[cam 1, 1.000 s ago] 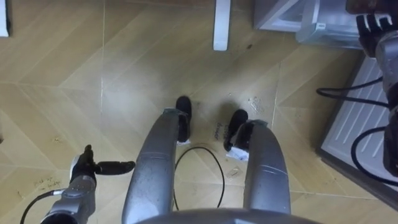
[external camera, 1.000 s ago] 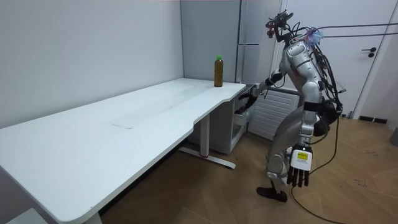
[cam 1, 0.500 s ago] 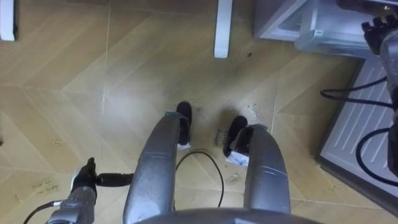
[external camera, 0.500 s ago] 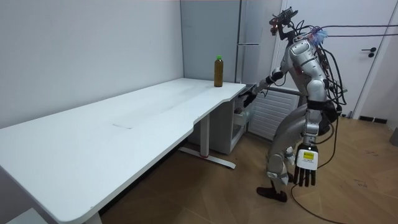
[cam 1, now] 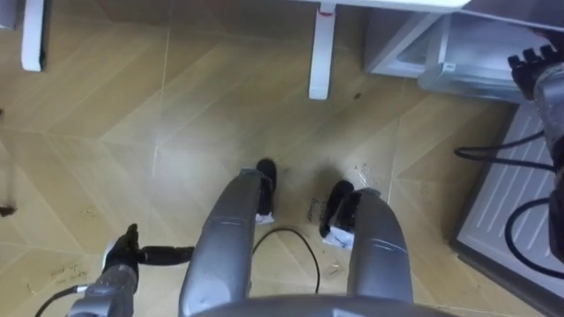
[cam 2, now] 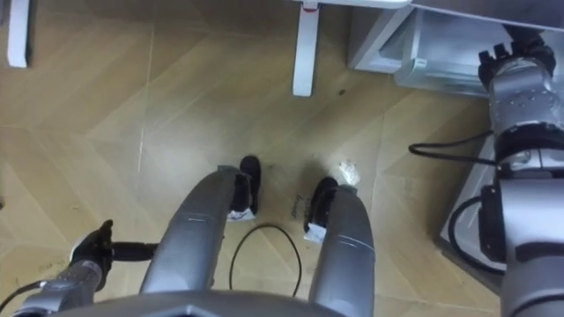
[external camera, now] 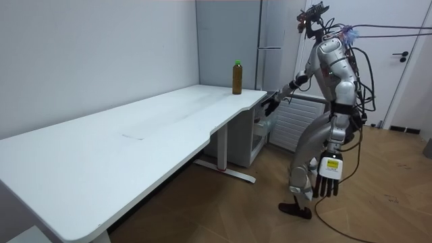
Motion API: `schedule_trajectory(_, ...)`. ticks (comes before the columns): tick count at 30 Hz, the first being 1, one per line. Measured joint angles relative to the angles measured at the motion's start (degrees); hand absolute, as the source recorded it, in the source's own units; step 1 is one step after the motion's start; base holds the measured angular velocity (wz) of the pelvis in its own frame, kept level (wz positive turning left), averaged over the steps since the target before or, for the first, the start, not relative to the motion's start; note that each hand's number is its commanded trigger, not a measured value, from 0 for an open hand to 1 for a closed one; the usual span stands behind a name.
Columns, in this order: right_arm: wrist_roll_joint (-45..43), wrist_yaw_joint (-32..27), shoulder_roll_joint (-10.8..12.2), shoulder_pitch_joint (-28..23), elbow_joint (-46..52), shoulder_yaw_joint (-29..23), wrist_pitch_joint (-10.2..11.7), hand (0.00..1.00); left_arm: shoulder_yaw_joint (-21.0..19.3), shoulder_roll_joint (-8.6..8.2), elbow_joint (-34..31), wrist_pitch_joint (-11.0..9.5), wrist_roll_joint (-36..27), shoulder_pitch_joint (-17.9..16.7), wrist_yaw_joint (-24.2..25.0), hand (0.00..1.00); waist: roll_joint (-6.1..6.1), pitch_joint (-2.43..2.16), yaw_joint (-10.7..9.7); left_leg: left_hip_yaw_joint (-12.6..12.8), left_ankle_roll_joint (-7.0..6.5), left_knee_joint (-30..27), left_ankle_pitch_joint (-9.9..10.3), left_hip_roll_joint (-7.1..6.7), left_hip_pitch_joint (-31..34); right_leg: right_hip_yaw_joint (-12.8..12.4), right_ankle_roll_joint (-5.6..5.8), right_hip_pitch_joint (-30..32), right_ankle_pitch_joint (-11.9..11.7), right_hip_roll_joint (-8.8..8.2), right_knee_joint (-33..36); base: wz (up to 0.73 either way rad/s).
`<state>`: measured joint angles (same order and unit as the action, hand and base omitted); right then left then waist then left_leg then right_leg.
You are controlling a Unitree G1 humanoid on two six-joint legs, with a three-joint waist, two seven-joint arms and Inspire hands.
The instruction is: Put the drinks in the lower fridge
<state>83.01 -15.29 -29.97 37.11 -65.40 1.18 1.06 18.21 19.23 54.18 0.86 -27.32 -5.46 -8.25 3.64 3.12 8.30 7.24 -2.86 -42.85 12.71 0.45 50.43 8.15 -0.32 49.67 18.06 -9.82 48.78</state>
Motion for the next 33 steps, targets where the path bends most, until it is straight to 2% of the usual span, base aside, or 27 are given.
schedule_trajectory(3, -0.2, 2.2, 0.0, -0.2, -2.8, 1.0, -0.7, 0.0, 0.0, -0.13, 0.5, 0.0, 0.0, 0.2, 1.4, 0.0, -0.04, 0.03, 0.1, 0.0, 0.03, 1.3, 0.0, -0.22, -2.2, 0.1, 0.17, -2.1, 0.1, -0.06, -1.2, 0.0)
schedule_trajectory(7, -0.2, 4.0, 0.1, -0.8, -5.0, 1.0, -1.9, 0.0, -0.2, -0.15, 0.9, 0.1, 0.0, 0.5, 3.1, 0.0, -0.67, 0.37, -0.1, -0.8, 0.28, 1.5, 0.6, -0.3, -4.6, 0.9, 0.34, -5.3, 0.6, -0.03, -2.0, 0.04)
schedule_trajectory(12, -0.1, 7.0, 0.4, -4.1, -6.0, 1.2, -2.0, 0.0, -0.2, -0.15, 1.5, 0.1, 0.1, 0.6, 4.2, 0.0, -0.9, 0.47, 0.1, -1.6, 0.56, 1.6, 1.5, -0.31, -7.8, 1.9, 0.37, -9.2, 1.6, -0.11, -2.6, 0.07)
schedule_trajectory(14, -0.5, 8.8, 0.4, -5.0, -6.9, 1.6, -2.0, 0.0, -0.2, -0.15, 1.5, 0.1, 0.6, 0.5, 4.3, 0.0, -1.27, 0.49, 0.0, -2.1, 0.72, 1.8, 1.7, -0.28, -9.1, 2.4, 0.4, -11.0, 1.7, 0.13, -3.4, 0.06)
schedule_trajectory(16, -2.7, 10.8, 0.6, -5.4, -8.5, 1.6, -2.2, 0.0, -0.2, -0.35, 2.0, 0.1, 2.2, 0.6, 4.9, 0.0, -2.21, 0.56, -0.3, -2.9, 0.82, 2.3, 1.9, -0.31, -10.8, 3.5, 0.42, -13.5, 1.6, 0.21, -4.7, 0.09)
schedule_trajectory(20, -4.3, 12.5, 0.8, -7.5, -8.9, 1.6, -2.4, 0.0, -0.3, -0.46, 3.7, 0.4, 3.7, 0.5, 6.7, 0.0, -2.97, 0.39, -0.3, -3.0, 0.85, 4.3, 1.9, -0.31, -14.4, 4.2, 0.56, -17.4, 1.5, 0.34, -7.2, 0.02)
schedule_trajectory(25, -12.4, 16.1, 1.2, -11.4, -9.0, 0.4, -2.4, 0.0, -5.1, -0.69, 4.8, 0.4, 5.1, -1.4, 7.9, 0.0, -3.28, 0.09, -0.8, -3.1, 1.18, 9.0, 1.4, -0.18, -19.9, 4.8, 0.86, -23.2, 0.1, 1.26, -12.8, -0.02)
schedule_trajectory(26, -13.8, 16.8, 1.5, -12.7, -9.3, 0.4, -2.4, 0.0, -6.2, -0.95, 5.6, 0.4, 5.2, -2.1, 7.9, 0.0, -3.33, -0.17, -0.6, -2.8, 1.2, 10.7, 1.2, -0.18, -22.2, 4.8, 1.05, -25.4, -0.3, 1.5, -14.7, -0.09)
schedule_trajectory(28, -18.7, 18.8, 3.2, -17.4, -9.4, 0.6, -2.1, 0.0, -8.1, -1.11, 5.3, 0.4, 7.4, -4.4, 7.9, 0.0, -3.19, -1.83, -1.4, -2.9, 1.34, 14.4, 1.0, -0.34, -27.0, 5.0, 1.53, -30.7, -1.2, 2.18, -19.3, 0.0)
schedule_trajectory(29, -20.1, 19.4, 3.8, -18.8, -9.4, 0.8, -2.0, 0.0, -8.9, -1.24, 5.3, 0.4, 7.7, -4.9, 7.9, 0.0, -3.09, -2.08, -1.7, -3.1, 1.4, 15.4, 0.8, -0.43, -28.5, 5.4, 1.65, -32.3, -1.3, 2.26, -20.6, 0.16)
schedule_trajectory(30, -22.3, 20.4, 5.2, -21.7, -9.4, 1.1, -2.1, 0.0, -9.9, -1.49, 5.3, 0.3, 7.7, -5.7, 7.8, 0.0, -2.83, -2.61, -2.2, -3.5, 1.51, 17.3, 0.6, -0.64, -31.3, 6.0, 1.85, -35.4, -1.7, 2.43, -23.1, 0.12)
schedule_trajectory(33, -26.4, 22.8, 7.8, -27.8, -9.5, 2.5, -2.2, 0.0, -11.4, -2.96, 4.4, -0.5, 7.8, -6.5, 7.5, 0.0, -2.66, -2.86, -3.5, -4.2, 1.6, 20.4, 0.5, -0.88, -36.3, 7.0, 2.32, -41.6, -2.6, 3.1, -27.7, 0.12)
